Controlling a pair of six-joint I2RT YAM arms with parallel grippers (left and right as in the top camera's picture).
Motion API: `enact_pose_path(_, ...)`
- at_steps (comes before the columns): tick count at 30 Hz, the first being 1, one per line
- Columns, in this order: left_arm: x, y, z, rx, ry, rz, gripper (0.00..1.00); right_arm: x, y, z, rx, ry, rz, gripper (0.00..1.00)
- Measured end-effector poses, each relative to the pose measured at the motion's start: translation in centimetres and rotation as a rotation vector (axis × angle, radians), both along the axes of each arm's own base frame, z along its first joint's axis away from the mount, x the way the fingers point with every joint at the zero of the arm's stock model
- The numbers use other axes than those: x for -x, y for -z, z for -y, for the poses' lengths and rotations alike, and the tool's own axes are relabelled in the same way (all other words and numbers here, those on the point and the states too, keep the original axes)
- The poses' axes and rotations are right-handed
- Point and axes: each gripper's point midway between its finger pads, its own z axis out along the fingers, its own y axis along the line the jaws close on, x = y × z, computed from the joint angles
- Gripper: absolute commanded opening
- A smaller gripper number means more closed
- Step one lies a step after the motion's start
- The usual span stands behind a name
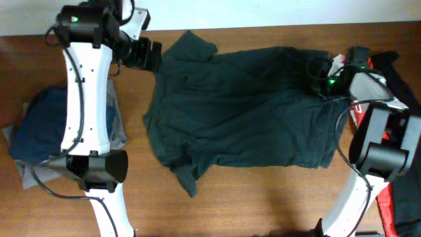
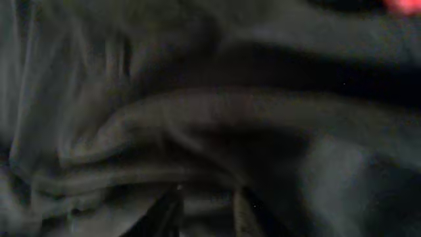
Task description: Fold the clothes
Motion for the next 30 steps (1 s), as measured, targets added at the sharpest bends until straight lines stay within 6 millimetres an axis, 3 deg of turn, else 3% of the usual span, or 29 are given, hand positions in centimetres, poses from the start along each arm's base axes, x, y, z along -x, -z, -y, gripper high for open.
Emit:
enact_pose_path(4,1.4,3.3,-0.9,-0.05,-0.024,-0.137,0.96,0.7,-2.6,0.5,-0.044,-0.059,0.041,0.41)
enact_pose_path(6,1.7,4.0,-1.5,-0.077,-0.052,-0.169,0.96,1.1,-5.3,0.5,-0.044,-0.078,0.08,0.42)
enact_pose_path(10,1.6,3.7,-2.7,-0.102,-0.103,-0.162,0.99,2.0,-12.5,-0.1,-0.012,-0.111,0.199,0.43)
enact_pose_path(14,2.1,2.6,-3.7,-0.104,-0.142,-0.141,0.99,4.5,-20.6,-1.3,0.03,-0.134,0.32,0.46)
enact_pose_path(18,4.8,1.1,-4.3,-0.111,-0.16,-0.141,0.99,7.8,-24.9,-2.6,0.04,-0.141,0.353,0.47)
enact_pose_path(23,9.4,1.7,-4.8,-0.123,-0.191,-0.203,0.99,12.6,-26.4,-4.5,0.002,-0.14,0.277,0.56)
enact_pose_path(27,11.6,5.7,-4.5,-0.104,-0.198,-0.286,0.99,15.1,-25.3,-5.2,-0.039,-0.13,0.164,0.58)
enact_pose_path(30,12.5,10.2,-3.5,-0.054,-0.191,-0.352,0.99,16.3,-23.4,-5.3,-0.05,-0.117,0.079,0.58)
